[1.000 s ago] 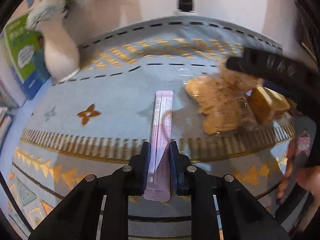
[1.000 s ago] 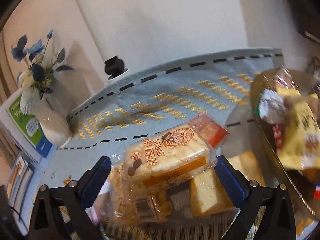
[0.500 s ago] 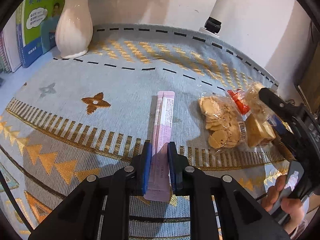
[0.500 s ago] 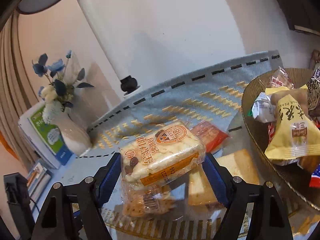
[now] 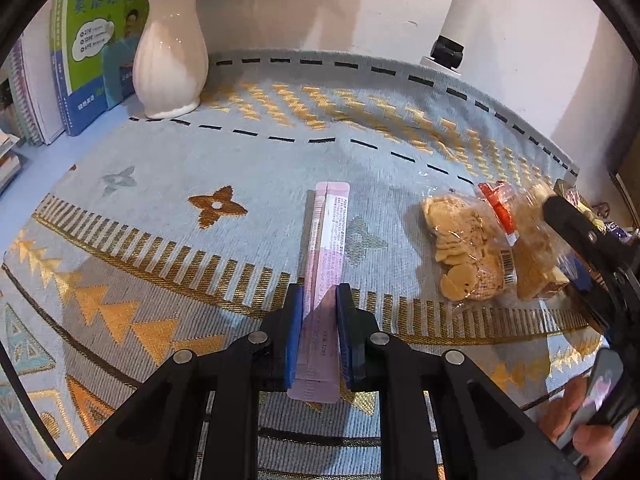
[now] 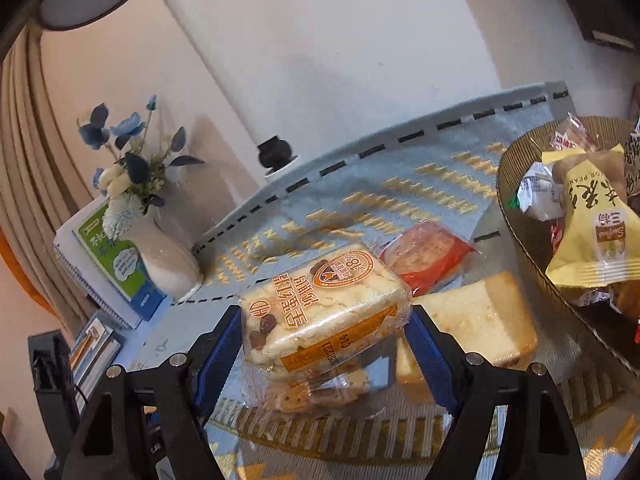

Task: Organize snacks
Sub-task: 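Carry the pink stick pack and cream biscuit pack into the amber bowl and release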

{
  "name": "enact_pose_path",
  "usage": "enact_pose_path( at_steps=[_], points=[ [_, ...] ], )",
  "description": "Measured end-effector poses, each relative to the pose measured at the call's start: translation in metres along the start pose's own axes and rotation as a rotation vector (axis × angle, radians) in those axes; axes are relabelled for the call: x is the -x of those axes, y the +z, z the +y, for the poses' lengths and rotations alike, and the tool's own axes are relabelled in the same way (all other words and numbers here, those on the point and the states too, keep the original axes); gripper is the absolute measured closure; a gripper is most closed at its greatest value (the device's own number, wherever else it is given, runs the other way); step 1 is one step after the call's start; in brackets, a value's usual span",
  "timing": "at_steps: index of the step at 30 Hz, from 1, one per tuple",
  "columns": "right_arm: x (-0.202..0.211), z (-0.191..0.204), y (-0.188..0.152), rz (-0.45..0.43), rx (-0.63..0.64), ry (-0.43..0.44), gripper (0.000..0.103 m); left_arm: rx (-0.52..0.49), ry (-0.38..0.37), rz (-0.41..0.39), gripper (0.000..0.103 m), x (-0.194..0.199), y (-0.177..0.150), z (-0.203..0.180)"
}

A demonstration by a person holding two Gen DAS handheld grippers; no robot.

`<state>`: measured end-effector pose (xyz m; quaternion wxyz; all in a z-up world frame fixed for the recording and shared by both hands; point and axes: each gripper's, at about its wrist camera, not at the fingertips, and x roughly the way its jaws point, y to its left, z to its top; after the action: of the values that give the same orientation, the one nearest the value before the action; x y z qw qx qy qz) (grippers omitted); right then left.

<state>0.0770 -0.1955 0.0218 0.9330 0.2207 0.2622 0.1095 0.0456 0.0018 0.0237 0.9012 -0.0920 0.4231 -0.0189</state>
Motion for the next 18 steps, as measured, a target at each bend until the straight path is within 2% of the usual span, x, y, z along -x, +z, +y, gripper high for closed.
enact_pose_path(
  at_steps=[6,9,12,15,18],
  points=[
    [0.010,0.009,-0.011,0.015,0.018,0.009,0.023,0.018,0.003,-0.023,0.089,0.003,-0.001,0.003],
    [0.023,0.016,-0.017,-0.003,0.038,0.028,0.023,0.032,-0.040,-0.063,0.089,0.010,-0.002,0.007],
    [0.033,0.016,-0.018,-0.012,0.038,0.033,0.023,0.005,-0.028,-0.086,0.089,0.017,0.001,0.002],
    [0.050,0.016,-0.003,-0.033,0.054,0.045,0.023,0.021,-0.074,-0.108,0.089,0.032,0.015,-0.003],
    [0.067,0.016,0.023,-0.065,0.076,0.039,0.023,-0.022,-0.096,-0.159,0.089,0.053,0.035,-0.023]
  ],
)
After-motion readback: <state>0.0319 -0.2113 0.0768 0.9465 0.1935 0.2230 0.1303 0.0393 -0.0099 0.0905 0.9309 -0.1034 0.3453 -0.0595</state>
